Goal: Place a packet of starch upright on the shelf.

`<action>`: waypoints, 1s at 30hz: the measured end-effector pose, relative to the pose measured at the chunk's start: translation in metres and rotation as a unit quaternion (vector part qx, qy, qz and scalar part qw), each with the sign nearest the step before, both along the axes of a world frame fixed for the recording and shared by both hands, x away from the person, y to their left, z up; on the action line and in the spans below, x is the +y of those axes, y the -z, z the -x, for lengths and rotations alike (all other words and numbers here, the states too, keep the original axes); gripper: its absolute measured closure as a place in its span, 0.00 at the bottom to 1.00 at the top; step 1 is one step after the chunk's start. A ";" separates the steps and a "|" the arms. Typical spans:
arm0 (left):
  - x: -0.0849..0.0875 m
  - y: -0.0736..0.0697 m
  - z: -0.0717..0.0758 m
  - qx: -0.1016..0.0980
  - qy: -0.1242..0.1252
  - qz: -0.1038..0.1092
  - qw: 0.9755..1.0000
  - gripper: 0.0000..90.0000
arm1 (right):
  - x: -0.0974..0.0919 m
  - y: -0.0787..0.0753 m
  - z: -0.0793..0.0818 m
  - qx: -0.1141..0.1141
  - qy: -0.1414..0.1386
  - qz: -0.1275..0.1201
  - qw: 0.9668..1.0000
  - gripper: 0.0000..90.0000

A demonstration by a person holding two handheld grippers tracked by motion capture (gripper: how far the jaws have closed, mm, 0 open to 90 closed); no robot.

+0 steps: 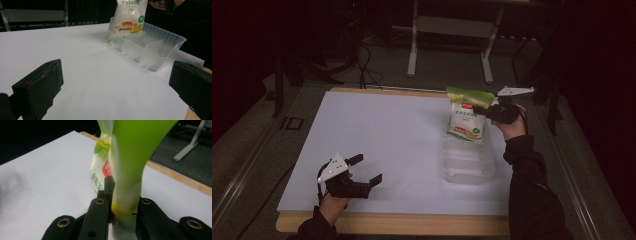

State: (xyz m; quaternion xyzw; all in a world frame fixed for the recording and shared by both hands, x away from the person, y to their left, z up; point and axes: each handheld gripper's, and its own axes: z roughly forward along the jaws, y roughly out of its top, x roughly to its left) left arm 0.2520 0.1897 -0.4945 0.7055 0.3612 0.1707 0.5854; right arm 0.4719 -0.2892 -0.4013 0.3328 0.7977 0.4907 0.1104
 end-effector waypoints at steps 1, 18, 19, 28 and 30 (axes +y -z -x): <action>0.000 0.000 0.000 0.001 0.001 0.000 1.000 0.00 | -0.002 0.005 -0.001 0.005 0.002 -0.008 1.000 0.95; 0.000 0.003 -0.001 0.006 0.013 -0.002 1.000 0.00 | -0.019 0.034 -0.002 0.023 0.055 -0.008 0.998 0.89; -0.001 0.003 -0.001 0.005 0.014 -0.002 1.000 0.00 | -0.019 0.034 -0.001 0.023 0.059 -0.006 0.998 0.88; -0.001 0.003 -0.002 0.004 0.018 -0.002 1.000 0.00 | -0.020 0.028 0.010 0.002 0.117 0.019 0.993 0.40; -0.002 0.003 -0.002 0.003 0.019 -0.008 1.000 0.00 | -0.022 0.026 0.015 -0.001 0.128 0.014 0.992 0.30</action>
